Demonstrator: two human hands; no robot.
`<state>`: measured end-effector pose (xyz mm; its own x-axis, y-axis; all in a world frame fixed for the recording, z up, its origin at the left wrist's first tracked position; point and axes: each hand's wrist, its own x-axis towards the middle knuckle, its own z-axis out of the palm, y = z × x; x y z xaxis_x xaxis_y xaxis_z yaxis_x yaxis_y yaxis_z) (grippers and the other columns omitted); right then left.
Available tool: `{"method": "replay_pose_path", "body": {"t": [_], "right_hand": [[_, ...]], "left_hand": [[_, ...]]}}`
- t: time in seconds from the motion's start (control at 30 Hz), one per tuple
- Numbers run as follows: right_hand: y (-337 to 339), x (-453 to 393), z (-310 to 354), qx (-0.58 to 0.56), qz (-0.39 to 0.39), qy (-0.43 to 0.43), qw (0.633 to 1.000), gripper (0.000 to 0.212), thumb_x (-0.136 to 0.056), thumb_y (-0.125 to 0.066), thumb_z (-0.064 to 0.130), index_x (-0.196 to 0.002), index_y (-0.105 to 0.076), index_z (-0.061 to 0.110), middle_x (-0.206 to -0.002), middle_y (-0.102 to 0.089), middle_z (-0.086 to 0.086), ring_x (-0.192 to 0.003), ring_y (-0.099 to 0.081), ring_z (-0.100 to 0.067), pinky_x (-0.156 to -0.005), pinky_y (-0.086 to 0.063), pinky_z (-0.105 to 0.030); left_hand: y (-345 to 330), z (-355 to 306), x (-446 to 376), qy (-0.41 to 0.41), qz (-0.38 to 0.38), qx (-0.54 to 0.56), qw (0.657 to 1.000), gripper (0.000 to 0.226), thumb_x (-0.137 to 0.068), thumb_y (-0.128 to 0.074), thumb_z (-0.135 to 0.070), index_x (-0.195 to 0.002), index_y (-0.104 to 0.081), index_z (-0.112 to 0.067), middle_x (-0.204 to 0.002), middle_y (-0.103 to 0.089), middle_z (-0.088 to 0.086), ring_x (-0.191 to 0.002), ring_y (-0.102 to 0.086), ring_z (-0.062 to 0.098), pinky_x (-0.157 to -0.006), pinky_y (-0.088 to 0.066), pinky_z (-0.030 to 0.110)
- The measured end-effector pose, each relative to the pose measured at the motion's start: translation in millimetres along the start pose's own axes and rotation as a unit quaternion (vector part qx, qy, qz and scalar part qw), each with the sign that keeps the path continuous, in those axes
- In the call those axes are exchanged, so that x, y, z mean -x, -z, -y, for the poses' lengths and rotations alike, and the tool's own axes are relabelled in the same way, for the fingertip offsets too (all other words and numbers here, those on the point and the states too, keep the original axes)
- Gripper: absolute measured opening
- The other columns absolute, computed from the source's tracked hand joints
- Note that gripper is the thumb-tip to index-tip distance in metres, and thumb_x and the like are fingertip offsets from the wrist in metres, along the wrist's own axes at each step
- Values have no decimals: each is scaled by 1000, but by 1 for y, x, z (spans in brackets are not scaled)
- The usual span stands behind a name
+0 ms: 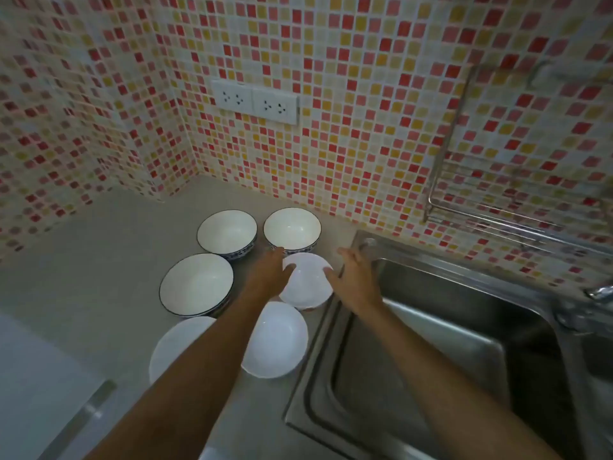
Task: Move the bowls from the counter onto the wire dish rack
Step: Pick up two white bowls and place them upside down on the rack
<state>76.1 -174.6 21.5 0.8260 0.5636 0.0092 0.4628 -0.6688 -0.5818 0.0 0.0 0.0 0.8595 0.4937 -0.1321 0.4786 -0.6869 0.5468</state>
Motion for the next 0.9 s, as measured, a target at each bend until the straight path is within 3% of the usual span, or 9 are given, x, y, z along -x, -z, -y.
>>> {"method": "replay_pose_path", "body": {"t": [0.17,0.3,0.47,0.67,0.8,0.9], "right_hand": [[-28,-8,-2,-46,56,-107,992,56,-90,-64,29,-138,-41,11,-138,-50,-12,-123,-49,-31,-98,-43,-36],[-42,-14,-4,-80,74,-173,979,51,-87,-62,15,-134,-44,11,-130,-57,-15,-115,-55,-34,-93,-47,-37],[-40,-13,-11,-122,42,-213,968,52,-83,-52,-2,-133,-47,9,-128,-59,-16,-115,-56,-35,-92,-48,-38],[-14,3,-24,-140,-16,-229,963,50,-85,-52,-3,-133,-50,10,-129,-59,-15,-116,-55,-33,-95,-48,-41],[9,26,-35,-167,-62,-239,955,48,-85,-51,-3,-130,-52,11,-127,-60,-13,-114,-56,-31,-90,-50,-39],[30,48,-46,-182,-98,-244,948,47,-85,-53,-1,-129,-53,15,-125,-61,-10,-111,-57,-28,-87,-53,-40]], "left_hand": [[-8,16,-8,44,55,-28,997,48,-94,-51,-27,-134,-39,-4,-133,-52,17,-119,-51,31,-101,-39,39],[-13,23,-17,49,62,-17,997,43,-93,-52,-18,-133,-40,-6,-127,-56,17,-114,-54,30,-97,-42,37],[-16,18,-24,36,58,29,997,37,-91,-49,-7,-128,-48,-5,-124,-58,17,-110,-55,31,-94,-42,35],[-15,-18,-16,-21,62,93,994,41,-87,-49,-6,-129,-49,-6,-127,-58,17,-115,-52,36,-97,-42,44],[-23,-45,-4,-40,76,127,988,42,-88,-49,-23,-124,-51,-3,-124,-57,20,-112,-54,35,-91,-45,42],[-32,-79,14,-42,81,157,983,40,-91,-51,-18,-128,-44,-4,-129,-49,18,-113,-51,34,-90,-46,42]]}}
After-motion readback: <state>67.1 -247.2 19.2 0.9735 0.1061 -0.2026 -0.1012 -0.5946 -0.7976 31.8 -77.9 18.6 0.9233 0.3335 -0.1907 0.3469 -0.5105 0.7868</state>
